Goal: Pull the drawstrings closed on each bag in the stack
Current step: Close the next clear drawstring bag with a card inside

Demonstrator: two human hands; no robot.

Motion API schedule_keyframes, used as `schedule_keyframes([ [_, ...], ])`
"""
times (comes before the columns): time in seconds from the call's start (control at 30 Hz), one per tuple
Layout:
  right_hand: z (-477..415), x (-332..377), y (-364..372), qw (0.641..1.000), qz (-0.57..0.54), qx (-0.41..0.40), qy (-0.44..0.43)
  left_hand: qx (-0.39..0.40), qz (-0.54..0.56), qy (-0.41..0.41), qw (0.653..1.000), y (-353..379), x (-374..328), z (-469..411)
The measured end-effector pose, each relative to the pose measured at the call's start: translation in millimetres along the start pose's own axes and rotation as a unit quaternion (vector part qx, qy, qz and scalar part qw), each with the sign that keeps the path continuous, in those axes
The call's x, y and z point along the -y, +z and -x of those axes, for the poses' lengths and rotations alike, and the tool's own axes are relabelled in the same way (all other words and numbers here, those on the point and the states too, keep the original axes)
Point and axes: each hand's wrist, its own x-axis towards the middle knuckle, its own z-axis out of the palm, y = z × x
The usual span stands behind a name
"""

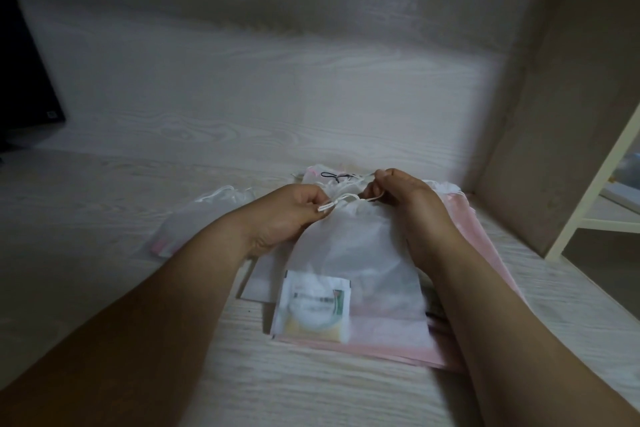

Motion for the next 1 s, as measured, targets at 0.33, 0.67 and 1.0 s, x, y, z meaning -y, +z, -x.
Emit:
schedule_keyframes([
  [0.33,-5,-4,-5,0.998,0.053,-0.029,-0.008,-0.037,0.092,-0.020,0.995,0,0,-2],
  [0.67,0,-10,-3,0.994,0.105,-0.014,0.037,-0.055,0.238,-0.107,0.964,13,-26,10],
  [1.0,1,27,12,0.978,0.120,0.093,0.142,-0.189,-0.052,-0.023,0.980,-21,-50,31],
])
